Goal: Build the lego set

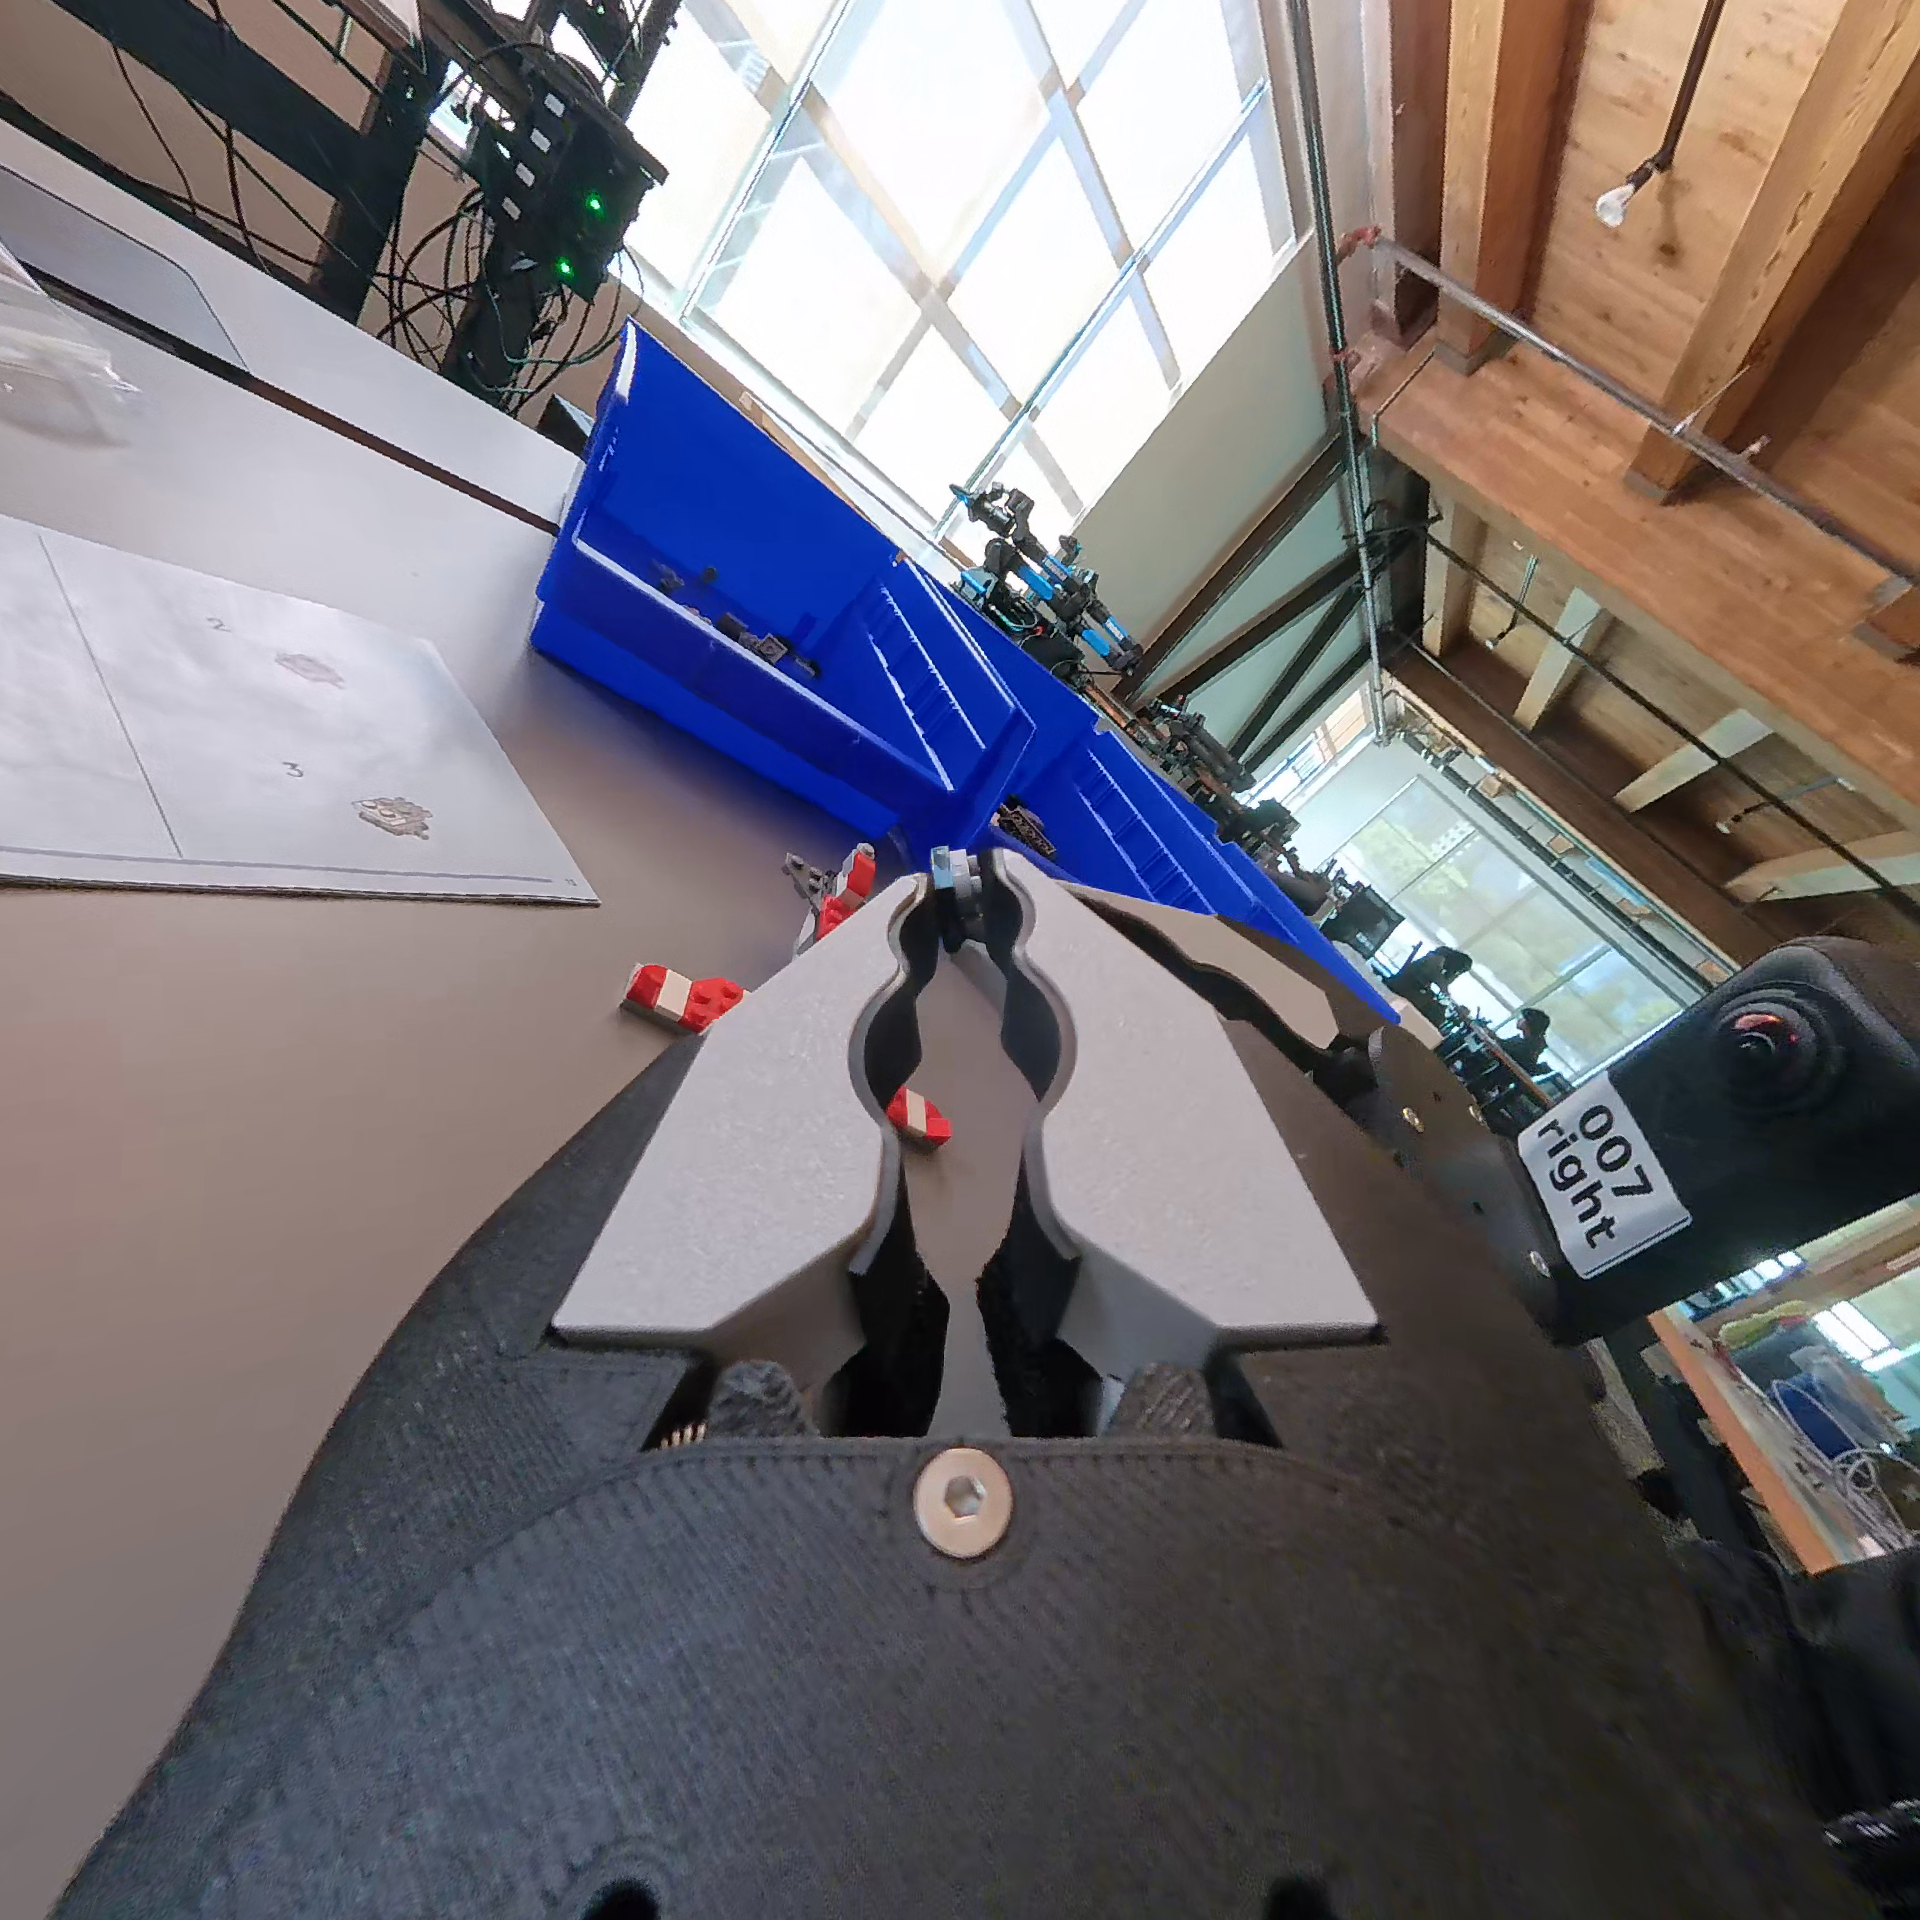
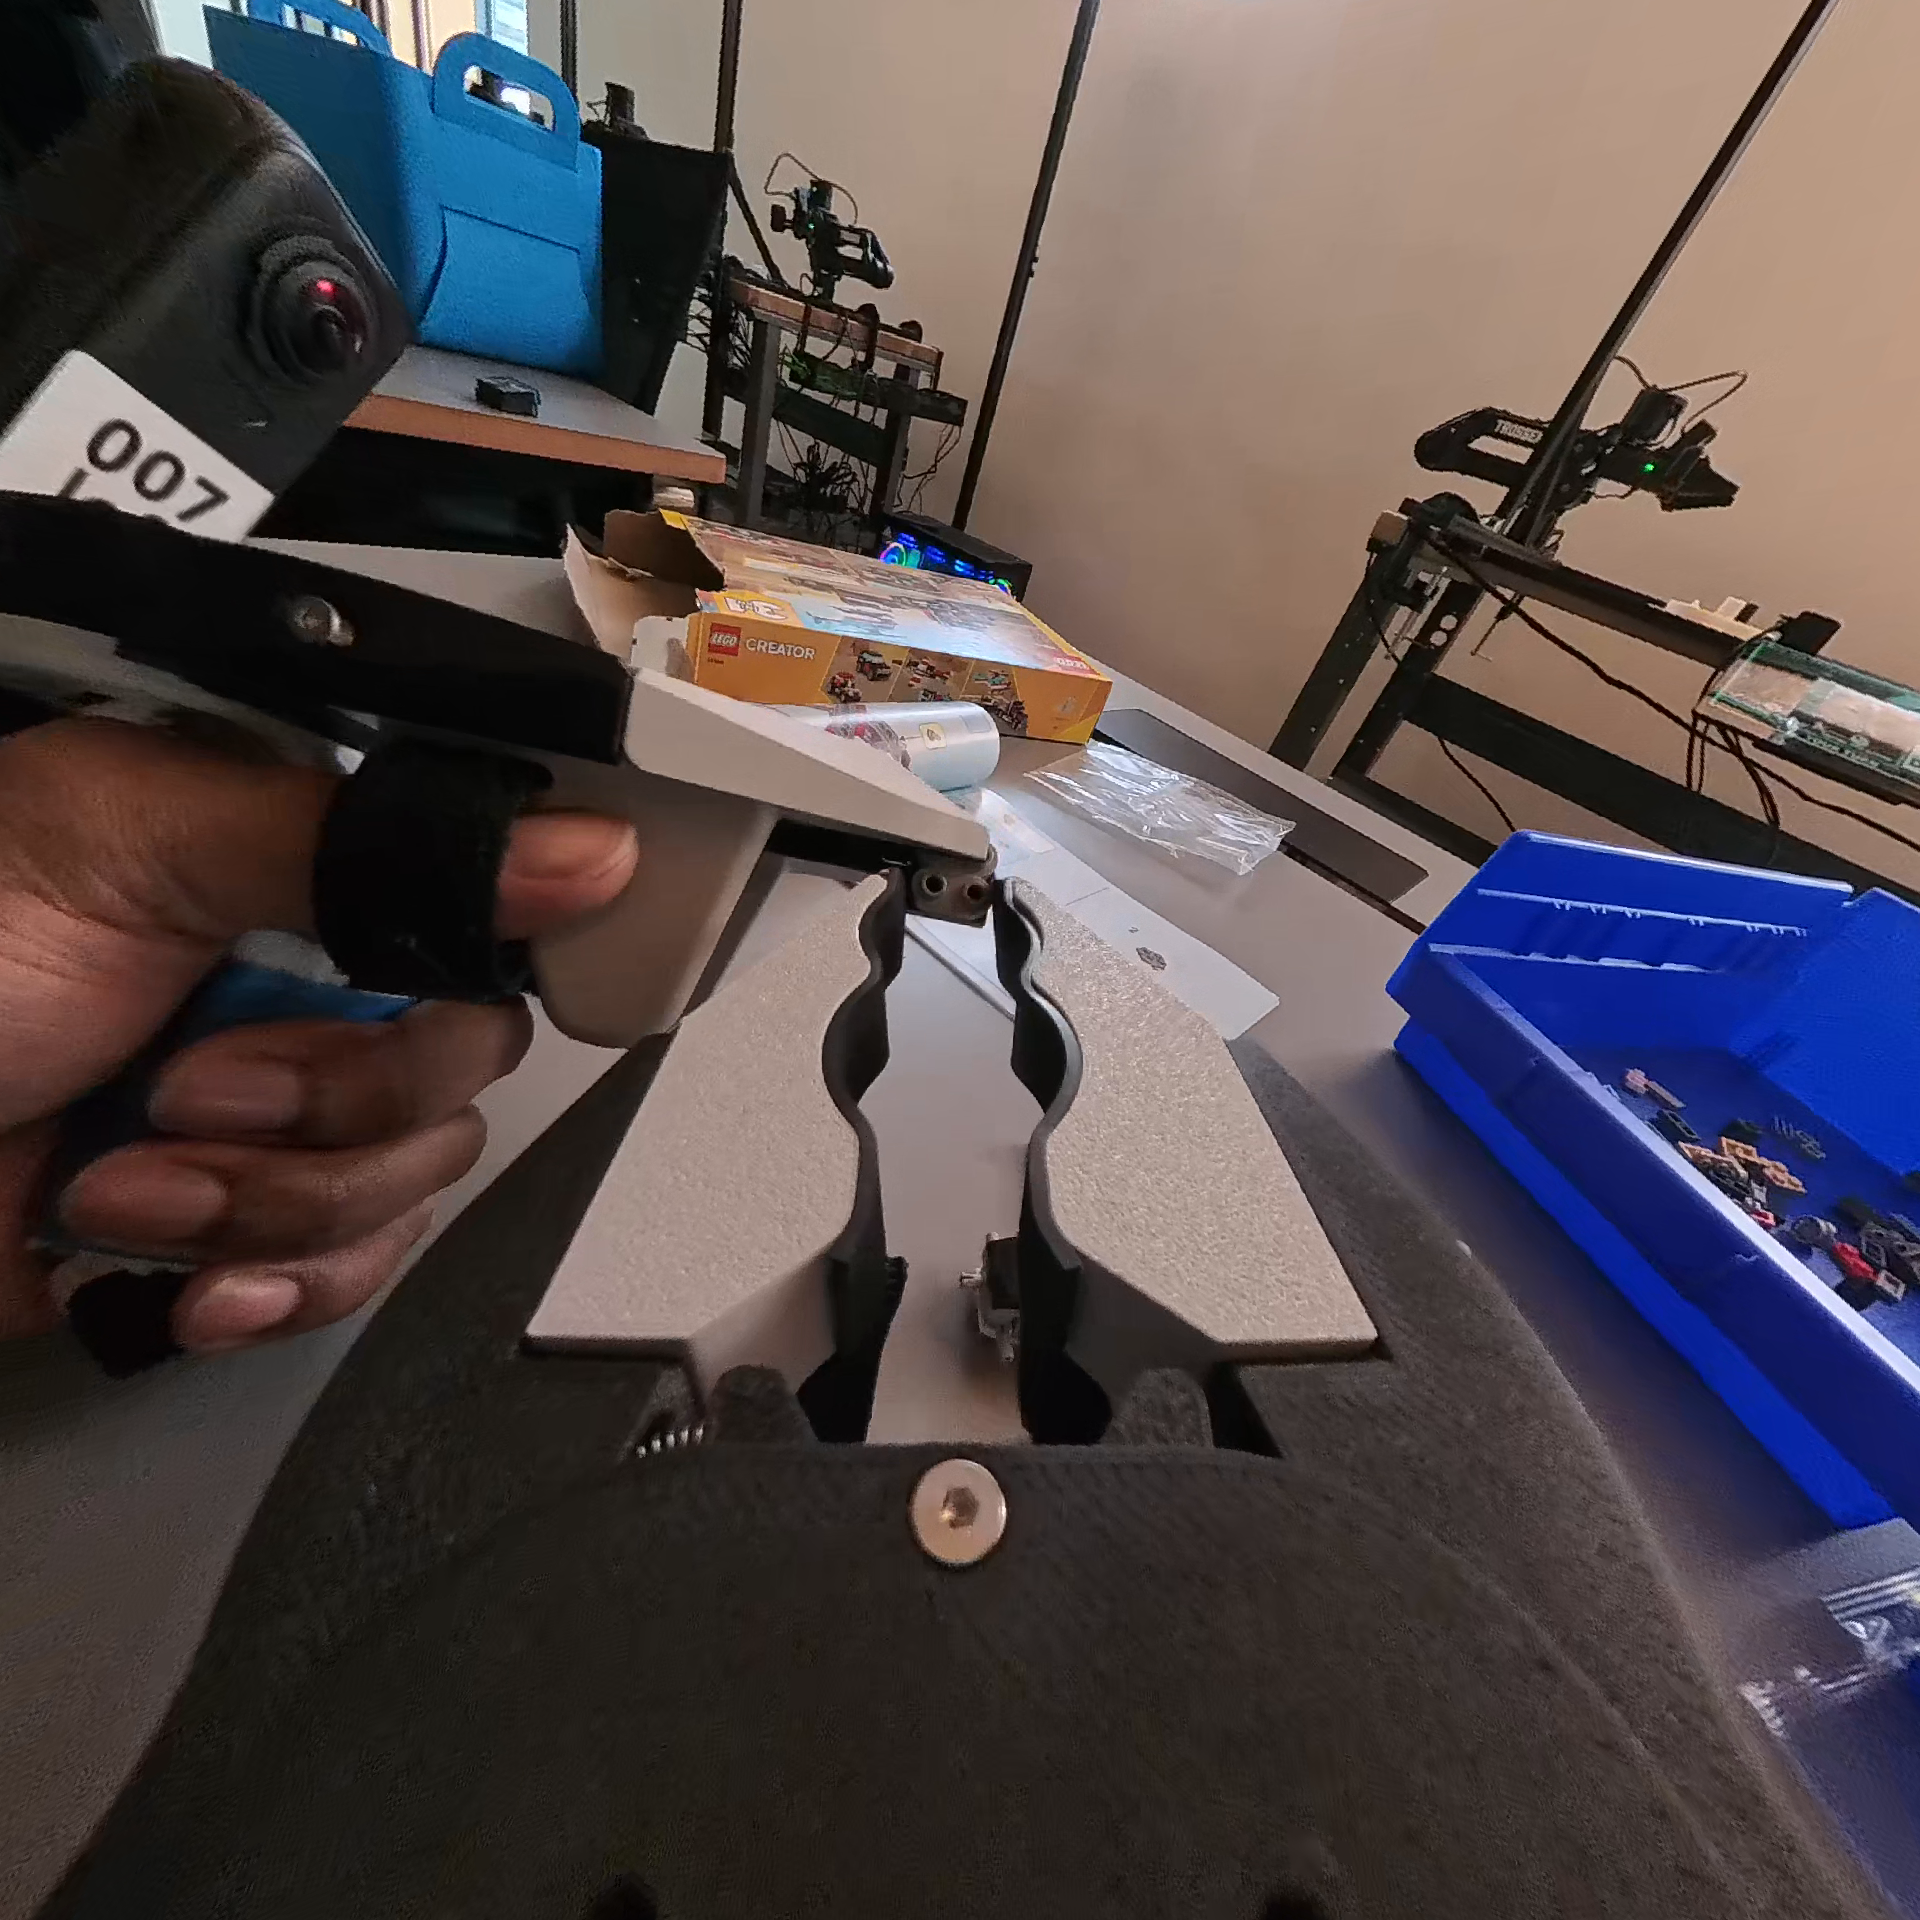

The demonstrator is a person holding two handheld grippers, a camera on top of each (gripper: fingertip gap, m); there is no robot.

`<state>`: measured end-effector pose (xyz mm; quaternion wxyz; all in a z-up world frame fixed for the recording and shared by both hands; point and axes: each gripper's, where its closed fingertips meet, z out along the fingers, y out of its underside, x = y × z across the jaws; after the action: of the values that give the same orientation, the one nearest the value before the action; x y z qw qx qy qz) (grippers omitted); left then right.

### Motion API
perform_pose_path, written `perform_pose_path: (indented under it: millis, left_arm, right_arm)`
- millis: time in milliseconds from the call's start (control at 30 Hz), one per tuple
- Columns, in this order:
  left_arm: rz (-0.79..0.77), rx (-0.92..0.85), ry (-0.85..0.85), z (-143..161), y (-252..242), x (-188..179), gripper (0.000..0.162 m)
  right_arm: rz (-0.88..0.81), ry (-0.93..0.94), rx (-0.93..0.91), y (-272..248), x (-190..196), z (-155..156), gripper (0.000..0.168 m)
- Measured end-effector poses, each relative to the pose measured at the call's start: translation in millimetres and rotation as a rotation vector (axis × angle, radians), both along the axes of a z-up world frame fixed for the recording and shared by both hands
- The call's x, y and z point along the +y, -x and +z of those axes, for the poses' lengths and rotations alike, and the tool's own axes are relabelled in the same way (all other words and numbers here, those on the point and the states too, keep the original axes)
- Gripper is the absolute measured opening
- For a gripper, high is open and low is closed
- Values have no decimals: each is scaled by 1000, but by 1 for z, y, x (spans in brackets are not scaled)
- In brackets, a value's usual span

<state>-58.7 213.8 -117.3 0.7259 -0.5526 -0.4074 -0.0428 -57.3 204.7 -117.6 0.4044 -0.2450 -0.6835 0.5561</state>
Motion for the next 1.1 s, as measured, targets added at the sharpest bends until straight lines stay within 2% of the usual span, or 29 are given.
perform_pose_path:
  millis: [200,300,500,833,867,900,933,1100]
  left_arm:
    - [-14,10,22,-2,-2,1,10]
    - [-39,29,16,0,-4,3,10]
    - [-166,-18,-102,5,-11,5,11]
    - [-183,7,-67,5,-13,5,11]
    - [-181,8,-70,6,-13,5,10]
    - [-170,3,-69,5,-11,3,10]
    - [-161,-10,-63,3,-8,2,9]
    - [-126,-58,-97,1,-1,-3,10]
  right_arm:
    - [14,20,-25,-1,1,-2,17]
    - [56,87,-58,-3,2,1,16]
    - [141,161,-81,-10,4,7,16]
    - [231,302,-194,-14,5,8,15]
    - [241,317,-203,-14,5,8,14]
    - [247,340,-206,-14,7,10,0]
    - [285,383,-218,-17,6,14,0]
    - [160,235,-132,-11,7,8,0]
